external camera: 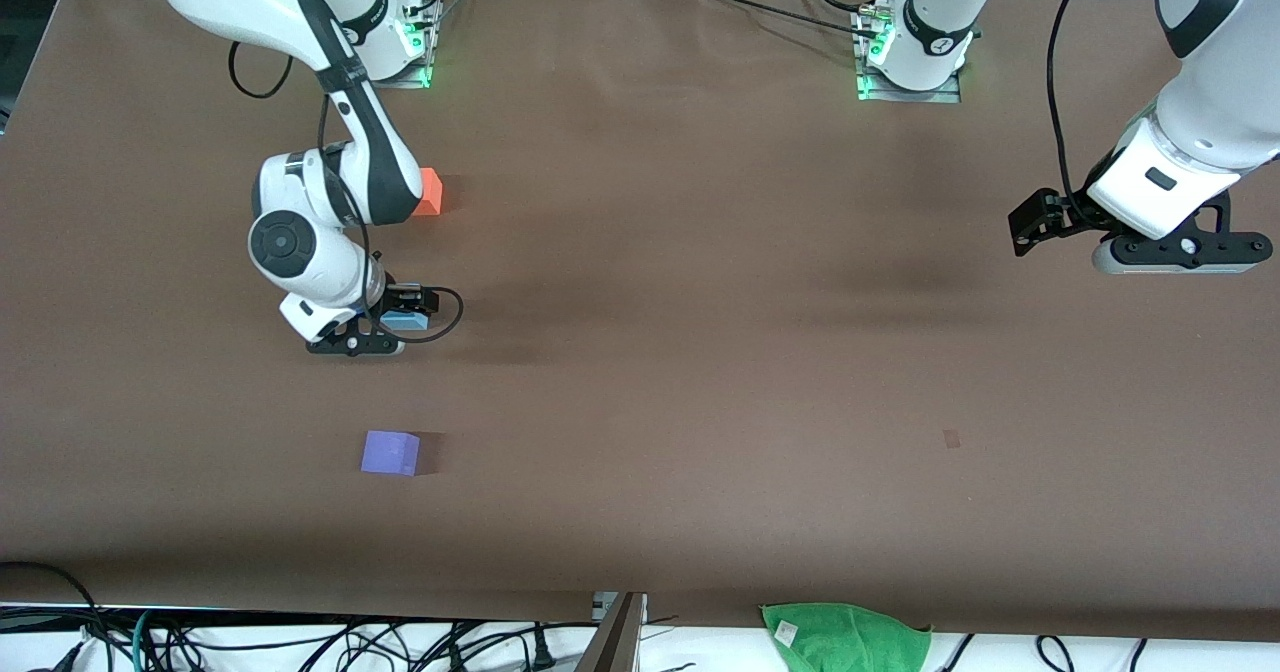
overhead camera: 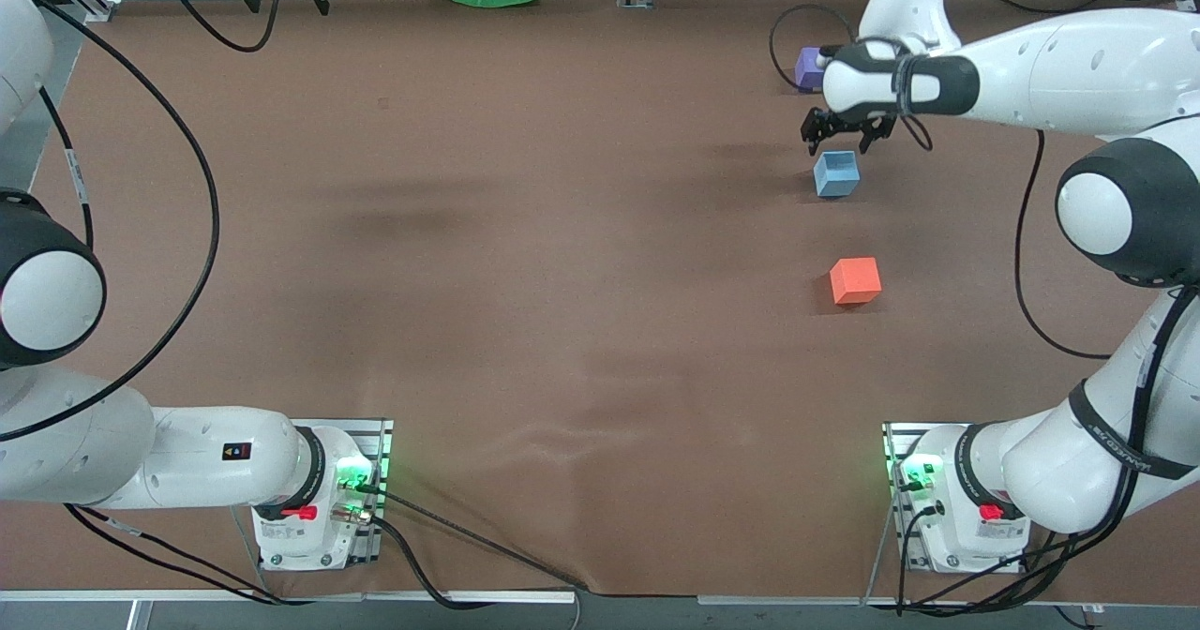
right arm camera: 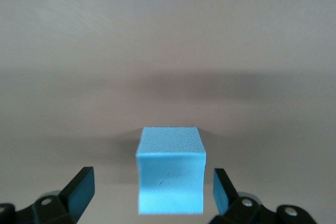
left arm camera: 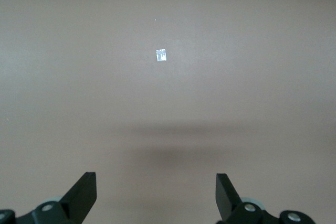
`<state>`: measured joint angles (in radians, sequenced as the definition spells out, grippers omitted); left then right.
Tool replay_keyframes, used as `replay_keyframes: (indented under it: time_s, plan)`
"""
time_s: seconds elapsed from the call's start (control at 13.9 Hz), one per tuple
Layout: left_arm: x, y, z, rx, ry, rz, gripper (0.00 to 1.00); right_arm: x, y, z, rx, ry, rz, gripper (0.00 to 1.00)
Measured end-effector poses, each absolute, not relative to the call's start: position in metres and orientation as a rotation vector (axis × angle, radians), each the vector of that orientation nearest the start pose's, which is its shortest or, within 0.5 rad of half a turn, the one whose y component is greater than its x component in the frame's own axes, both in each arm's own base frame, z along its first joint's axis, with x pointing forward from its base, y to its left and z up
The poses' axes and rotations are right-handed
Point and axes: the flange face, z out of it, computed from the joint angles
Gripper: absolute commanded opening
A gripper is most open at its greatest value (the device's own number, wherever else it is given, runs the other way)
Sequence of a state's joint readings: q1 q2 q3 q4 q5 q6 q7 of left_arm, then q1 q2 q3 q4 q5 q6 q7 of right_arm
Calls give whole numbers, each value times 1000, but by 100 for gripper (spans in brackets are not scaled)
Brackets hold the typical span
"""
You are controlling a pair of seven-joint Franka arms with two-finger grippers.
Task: Place blue block between orange and purple blocks
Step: 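Open the right gripper to release the blue cube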
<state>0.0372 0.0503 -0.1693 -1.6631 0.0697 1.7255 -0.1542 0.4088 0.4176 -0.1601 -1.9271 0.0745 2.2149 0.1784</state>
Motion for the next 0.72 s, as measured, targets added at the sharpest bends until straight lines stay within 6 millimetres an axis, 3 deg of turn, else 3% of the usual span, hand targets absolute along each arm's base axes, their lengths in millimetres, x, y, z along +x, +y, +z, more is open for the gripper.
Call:
replay_keyframes:
  time_s: [0.14,0.36,0.72]
  plan:
    - [575,-69,566,-3084,-16,-34,100,603,158,302,-3164,-106,226,100]
    - [576,-73,564,-3098,-11,-25,100,619,144,360,-3157,-192,304,100]
    - [579,-76,558,-3120,-12,-6,100,627,129,454,-3152,-201,408,100]
